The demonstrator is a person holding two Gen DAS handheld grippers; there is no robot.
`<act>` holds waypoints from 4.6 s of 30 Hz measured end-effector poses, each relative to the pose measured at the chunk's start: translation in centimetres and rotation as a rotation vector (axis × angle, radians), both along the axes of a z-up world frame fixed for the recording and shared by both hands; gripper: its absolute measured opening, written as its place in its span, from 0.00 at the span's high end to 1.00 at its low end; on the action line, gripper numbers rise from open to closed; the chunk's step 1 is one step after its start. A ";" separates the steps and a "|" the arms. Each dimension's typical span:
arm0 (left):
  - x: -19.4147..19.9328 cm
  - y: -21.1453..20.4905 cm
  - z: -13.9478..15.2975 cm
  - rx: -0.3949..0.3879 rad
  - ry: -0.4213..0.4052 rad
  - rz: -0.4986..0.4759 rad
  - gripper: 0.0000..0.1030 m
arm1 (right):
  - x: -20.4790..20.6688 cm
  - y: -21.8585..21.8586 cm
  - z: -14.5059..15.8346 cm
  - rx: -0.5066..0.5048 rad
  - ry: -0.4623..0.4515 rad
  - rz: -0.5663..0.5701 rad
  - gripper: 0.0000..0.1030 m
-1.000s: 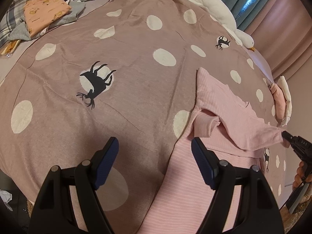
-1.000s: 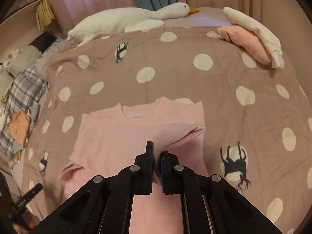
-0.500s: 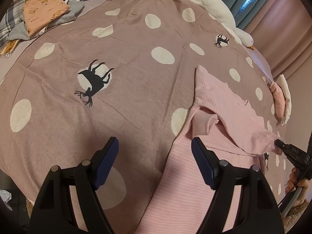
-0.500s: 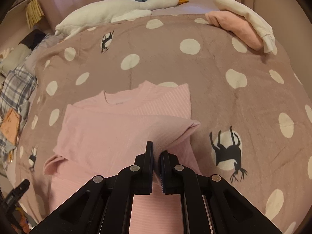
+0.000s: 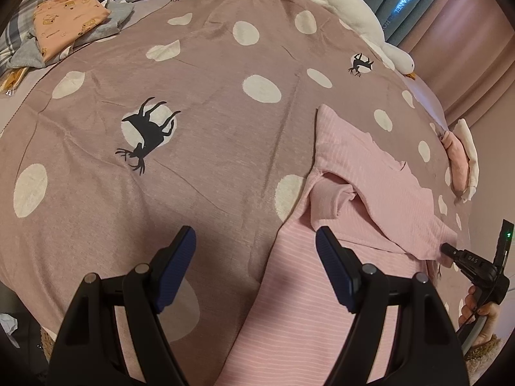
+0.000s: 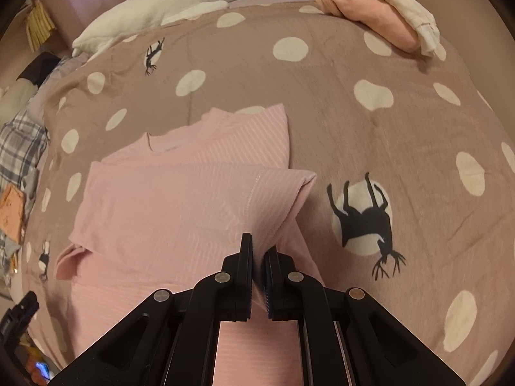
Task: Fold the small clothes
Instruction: 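Hold the folded side down on the shirt with the right gripper, then open the right gripper and release the folded side, then move the right gripper to the shirt hem and grasp it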
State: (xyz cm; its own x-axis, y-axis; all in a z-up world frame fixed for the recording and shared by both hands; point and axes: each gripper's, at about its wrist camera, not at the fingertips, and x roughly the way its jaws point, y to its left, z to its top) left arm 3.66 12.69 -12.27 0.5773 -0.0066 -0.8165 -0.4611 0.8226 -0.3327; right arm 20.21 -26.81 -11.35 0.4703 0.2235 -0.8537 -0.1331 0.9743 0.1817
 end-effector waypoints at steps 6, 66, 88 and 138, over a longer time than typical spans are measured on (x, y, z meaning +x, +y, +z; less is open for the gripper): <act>0.0 0.0 -0.1 -0.002 0.004 0.002 0.25 | -0.1 -0.5 -1.0 -0.003 0.022 -0.012 0.93; 0.6 -1.3 -1.2 -0.014 0.028 -0.034 0.25 | -0.1 -0.9 -4.6 -0.037 0.101 -0.054 0.93; 0.6 -1.5 -1.3 -0.011 0.031 -0.040 0.25 | -0.3 -0.4 -4.6 -0.059 0.087 -0.062 0.93; -3.1 -8.4 -1.1 0.041 0.046 -0.275 0.16 | -15.7 -5.1 3.9 0.022 -0.248 0.054 0.25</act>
